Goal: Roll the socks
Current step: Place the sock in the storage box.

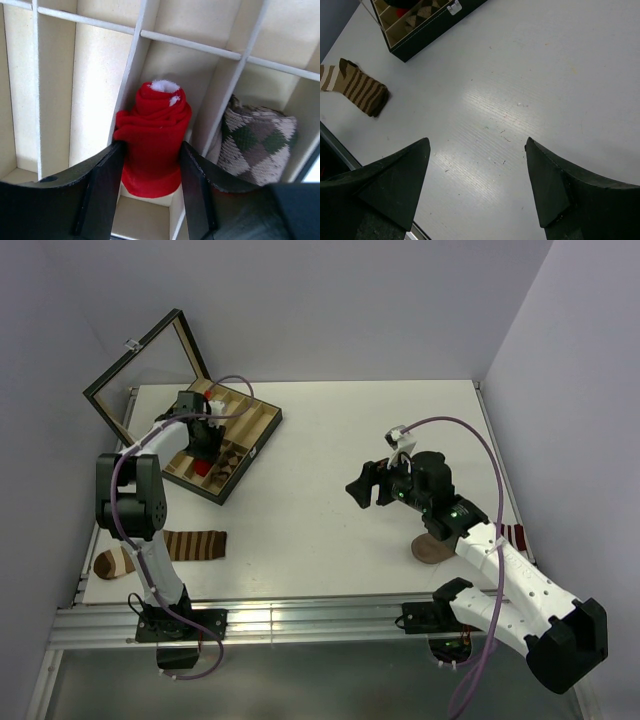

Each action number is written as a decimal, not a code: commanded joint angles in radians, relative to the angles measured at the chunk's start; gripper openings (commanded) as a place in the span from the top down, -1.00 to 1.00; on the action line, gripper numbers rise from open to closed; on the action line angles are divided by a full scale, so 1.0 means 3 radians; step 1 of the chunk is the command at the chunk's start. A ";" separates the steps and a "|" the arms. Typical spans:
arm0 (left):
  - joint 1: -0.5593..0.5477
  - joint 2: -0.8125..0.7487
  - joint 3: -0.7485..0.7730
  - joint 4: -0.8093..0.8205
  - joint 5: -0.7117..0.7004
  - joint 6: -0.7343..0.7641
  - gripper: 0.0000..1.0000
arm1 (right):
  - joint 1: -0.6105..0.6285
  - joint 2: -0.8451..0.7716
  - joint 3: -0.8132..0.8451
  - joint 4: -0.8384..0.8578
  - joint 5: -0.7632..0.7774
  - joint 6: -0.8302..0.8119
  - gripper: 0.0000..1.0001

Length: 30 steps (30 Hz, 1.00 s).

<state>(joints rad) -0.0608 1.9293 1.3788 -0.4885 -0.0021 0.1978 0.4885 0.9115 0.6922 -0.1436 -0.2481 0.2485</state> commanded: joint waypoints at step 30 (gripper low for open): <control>0.0085 0.0093 -0.0004 0.0284 0.0426 -0.0450 0.06 | 0.0023 0.0142 0.0162 -0.0104 -0.0068 -0.0107 -0.57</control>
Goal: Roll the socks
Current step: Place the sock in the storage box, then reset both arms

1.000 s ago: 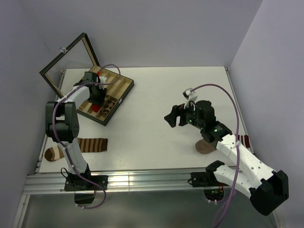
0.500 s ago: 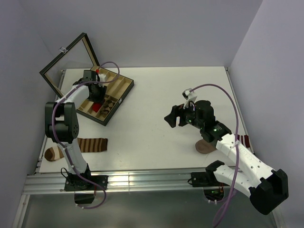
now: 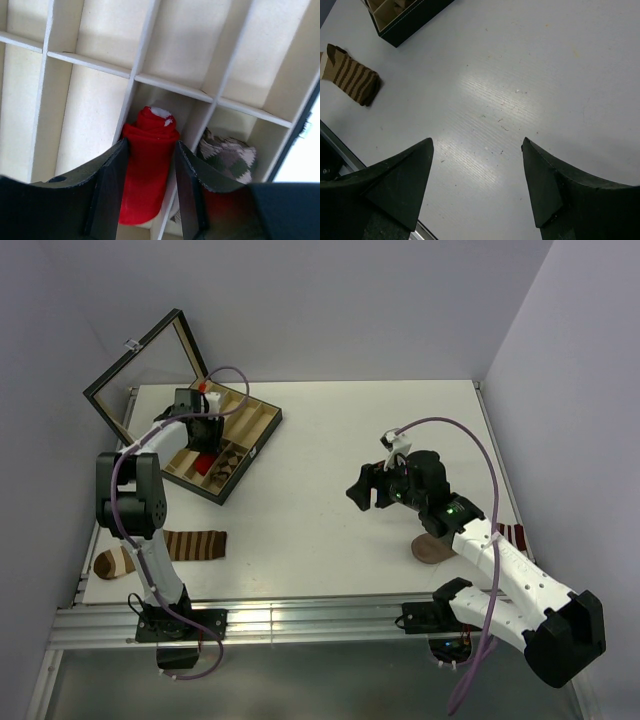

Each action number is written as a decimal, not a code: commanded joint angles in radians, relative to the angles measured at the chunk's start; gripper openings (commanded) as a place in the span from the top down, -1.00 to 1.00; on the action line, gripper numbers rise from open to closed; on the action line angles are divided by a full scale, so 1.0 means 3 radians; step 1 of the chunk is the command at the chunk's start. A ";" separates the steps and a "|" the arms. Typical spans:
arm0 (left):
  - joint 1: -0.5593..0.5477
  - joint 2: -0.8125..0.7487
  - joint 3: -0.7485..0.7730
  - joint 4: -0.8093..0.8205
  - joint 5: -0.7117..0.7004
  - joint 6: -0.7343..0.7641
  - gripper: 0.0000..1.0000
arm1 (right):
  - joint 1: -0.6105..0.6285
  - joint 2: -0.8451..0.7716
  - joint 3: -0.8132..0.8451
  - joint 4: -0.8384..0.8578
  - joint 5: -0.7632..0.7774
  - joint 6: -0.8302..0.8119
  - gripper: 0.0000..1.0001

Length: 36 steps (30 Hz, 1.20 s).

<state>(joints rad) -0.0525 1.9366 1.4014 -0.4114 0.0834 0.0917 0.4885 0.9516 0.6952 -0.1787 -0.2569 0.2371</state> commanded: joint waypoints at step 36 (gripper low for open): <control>0.0027 -0.4168 0.0120 -0.0898 -0.1407 -0.1436 -0.80 | 0.0018 -0.1167 0.1226 -0.1086 0.2261 -0.0038 -0.81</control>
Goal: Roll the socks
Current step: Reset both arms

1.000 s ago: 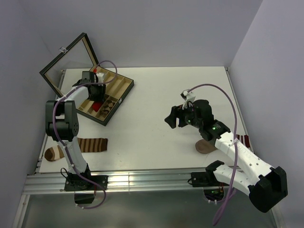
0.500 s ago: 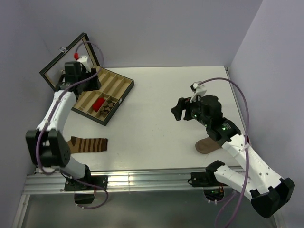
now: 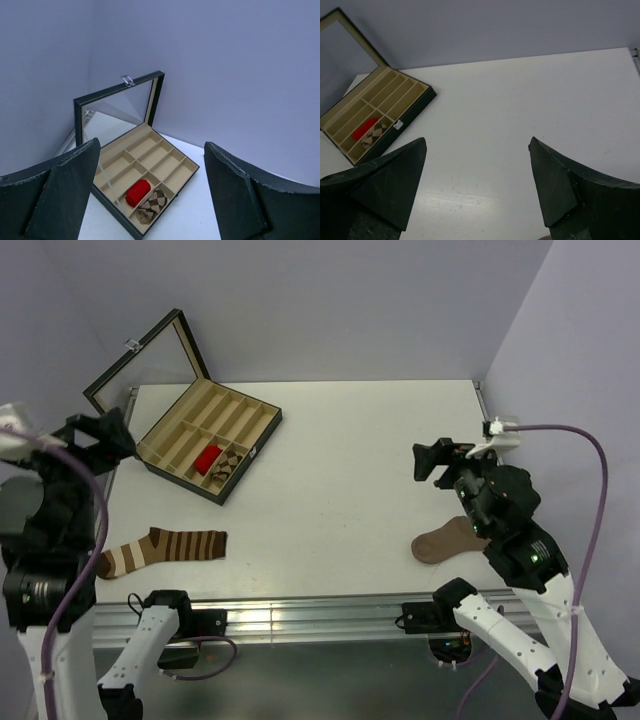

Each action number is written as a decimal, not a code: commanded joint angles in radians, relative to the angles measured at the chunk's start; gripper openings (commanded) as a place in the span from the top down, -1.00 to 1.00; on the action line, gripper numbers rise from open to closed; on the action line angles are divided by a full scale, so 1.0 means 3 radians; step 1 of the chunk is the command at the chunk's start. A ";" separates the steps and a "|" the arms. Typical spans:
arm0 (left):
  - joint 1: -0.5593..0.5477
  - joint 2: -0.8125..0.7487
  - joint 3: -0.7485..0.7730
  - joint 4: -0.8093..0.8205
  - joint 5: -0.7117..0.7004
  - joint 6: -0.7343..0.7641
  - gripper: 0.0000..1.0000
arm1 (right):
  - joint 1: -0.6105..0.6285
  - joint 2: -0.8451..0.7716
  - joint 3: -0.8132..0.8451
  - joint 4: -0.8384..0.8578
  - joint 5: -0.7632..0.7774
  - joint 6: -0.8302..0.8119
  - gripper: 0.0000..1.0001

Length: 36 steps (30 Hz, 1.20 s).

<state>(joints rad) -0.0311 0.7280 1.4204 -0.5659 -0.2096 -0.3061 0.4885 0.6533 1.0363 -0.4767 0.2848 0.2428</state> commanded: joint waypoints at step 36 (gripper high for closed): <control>-0.0249 -0.0924 -0.0741 -0.0527 -0.1986 -0.0825 -0.99 | 0.0018 -0.1063 -0.0432 0.0310 0.0897 -0.0293 -0.91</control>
